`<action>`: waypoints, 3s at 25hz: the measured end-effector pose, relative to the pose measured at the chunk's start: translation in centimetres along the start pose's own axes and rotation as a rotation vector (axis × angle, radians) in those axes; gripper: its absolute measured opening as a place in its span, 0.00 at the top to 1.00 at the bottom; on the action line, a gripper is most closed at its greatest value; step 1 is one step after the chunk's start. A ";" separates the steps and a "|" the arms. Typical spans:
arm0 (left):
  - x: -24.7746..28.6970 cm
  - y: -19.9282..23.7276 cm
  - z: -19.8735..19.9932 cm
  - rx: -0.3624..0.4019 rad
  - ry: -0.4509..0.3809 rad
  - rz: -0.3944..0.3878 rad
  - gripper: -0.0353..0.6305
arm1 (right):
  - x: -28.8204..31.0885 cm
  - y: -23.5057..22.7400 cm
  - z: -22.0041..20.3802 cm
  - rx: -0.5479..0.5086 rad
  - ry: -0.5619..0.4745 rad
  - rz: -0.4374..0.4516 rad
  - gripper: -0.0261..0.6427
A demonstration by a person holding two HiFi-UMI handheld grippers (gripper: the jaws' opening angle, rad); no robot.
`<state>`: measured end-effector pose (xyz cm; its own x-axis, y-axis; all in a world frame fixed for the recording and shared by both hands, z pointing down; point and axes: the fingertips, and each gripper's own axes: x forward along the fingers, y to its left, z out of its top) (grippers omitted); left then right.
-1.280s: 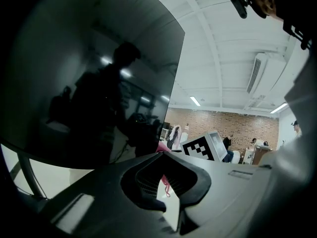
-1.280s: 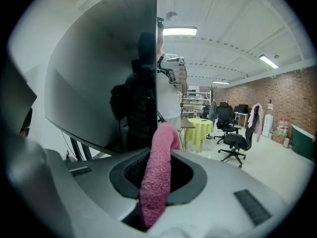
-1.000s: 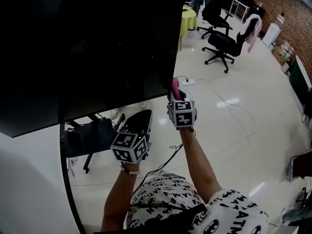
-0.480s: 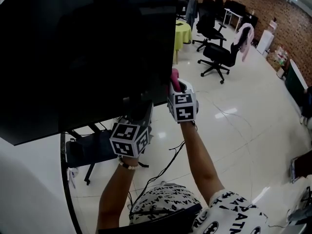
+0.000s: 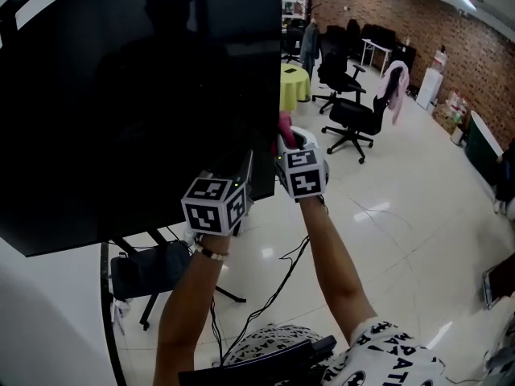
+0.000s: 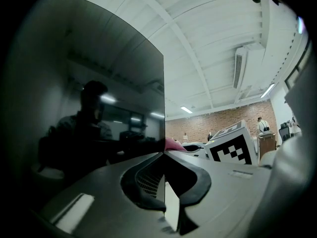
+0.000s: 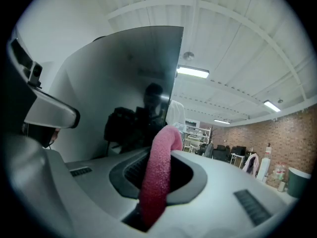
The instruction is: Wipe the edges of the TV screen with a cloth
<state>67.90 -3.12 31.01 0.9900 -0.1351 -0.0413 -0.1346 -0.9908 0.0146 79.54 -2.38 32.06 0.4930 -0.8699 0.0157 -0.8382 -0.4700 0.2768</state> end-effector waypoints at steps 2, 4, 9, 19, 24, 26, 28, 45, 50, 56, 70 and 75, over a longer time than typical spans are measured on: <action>0.4 -0.2 1.1 0.015 -0.004 -0.006 0.94 | -0.2 -0.4 1.8 -0.019 -0.027 -0.007 0.86; 0.6 -0.5 2.2 0.031 -0.010 -0.014 0.94 | -0.5 -0.9 4.2 -0.031 -0.063 -0.020 0.86; 1.1 -1.3 4.8 0.072 -0.014 -0.028 0.94 | -1.2 -2.2 10.6 -0.072 -0.152 -0.046 0.86; 1.9 -1.1 11.3 0.131 -0.067 -0.025 0.94 | -2.0 -4.7 21.6 -0.205 -0.271 -0.098 0.86; 1.7 -1.5 15.4 0.160 -0.109 -0.036 0.94 | -2.4 -5.7 26.2 -0.255 -0.306 -0.130 0.86; 1.6 -1.6 16.8 0.169 -0.124 -0.042 0.94 | -2.5 -6.1 28.0 -0.279 -0.320 -0.150 0.86; 1.4 -1.7 18.2 0.173 -0.135 -0.049 0.94 | -2.7 -6.6 30.0 -0.304 -0.333 -0.161 0.86; -1.7 -0.3 26.3 0.211 -0.196 -0.054 0.94 | -2.8 -8.9 40.6 -0.796 -0.199 -0.275 0.86; -2.7 0.2 26.7 0.211 -0.195 -0.047 0.94 | -2.8 -8.8 40.8 -0.969 -0.087 -0.293 0.86; -3.9 2.2 28.4 0.209 -0.201 -0.011 0.94 | -2.9 -5.7 42.0 -0.834 -0.168 -0.164 0.86; -10.2 7.1 30.1 0.208 -0.199 0.054 0.94 | -2.1 3.4 44.9 -0.855 -0.108 0.038 0.86; -13.2 9.4 31.3 0.206 -0.194 0.089 0.94 | -2.1 7.2 46.1 -0.868 -0.100 0.066 0.86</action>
<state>52.24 -10.89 0.41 0.9500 -0.2007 -0.2392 -0.2456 -0.9534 -0.1755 61.75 -10.84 -10.27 0.3927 -0.9195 -0.0157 -0.3704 -0.1738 0.9124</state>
